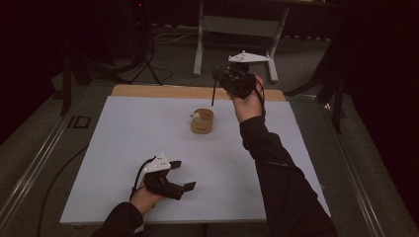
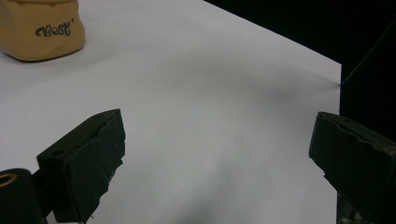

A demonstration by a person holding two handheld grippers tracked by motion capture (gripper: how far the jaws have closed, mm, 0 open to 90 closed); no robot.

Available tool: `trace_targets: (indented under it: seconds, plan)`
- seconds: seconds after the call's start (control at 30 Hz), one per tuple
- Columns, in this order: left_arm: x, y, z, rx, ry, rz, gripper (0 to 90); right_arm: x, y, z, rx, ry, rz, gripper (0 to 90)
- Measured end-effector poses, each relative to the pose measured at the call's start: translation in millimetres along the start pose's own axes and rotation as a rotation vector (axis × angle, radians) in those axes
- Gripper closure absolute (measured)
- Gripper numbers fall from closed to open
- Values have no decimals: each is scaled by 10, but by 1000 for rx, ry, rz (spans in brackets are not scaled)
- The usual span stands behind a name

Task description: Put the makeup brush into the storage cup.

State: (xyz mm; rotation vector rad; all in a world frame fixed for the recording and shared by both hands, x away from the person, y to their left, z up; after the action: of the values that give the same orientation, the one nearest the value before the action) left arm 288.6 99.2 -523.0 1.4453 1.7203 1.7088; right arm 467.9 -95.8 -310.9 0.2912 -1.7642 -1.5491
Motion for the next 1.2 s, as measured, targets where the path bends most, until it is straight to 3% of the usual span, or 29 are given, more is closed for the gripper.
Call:
trace_targets:
  seconds: [0.6,1.2]
  plan:
    - [16,9,13,4,-7,-7,41,-295,19,-21,-18,-9,12,854]
    - [15,7,16,3,0,-7,41,-433,-42,-48,-34,-20,29,854]
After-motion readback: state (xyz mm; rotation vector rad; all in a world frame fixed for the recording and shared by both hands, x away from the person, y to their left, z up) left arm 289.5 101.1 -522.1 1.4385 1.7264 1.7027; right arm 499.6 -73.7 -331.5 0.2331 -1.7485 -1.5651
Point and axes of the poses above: each handheld gripper's, and its own axes: x roughly backward along the jaws, y roughly out of its top, z roughly to its left, the point moved 3 cm from there along -x, roughly forward along the jaws
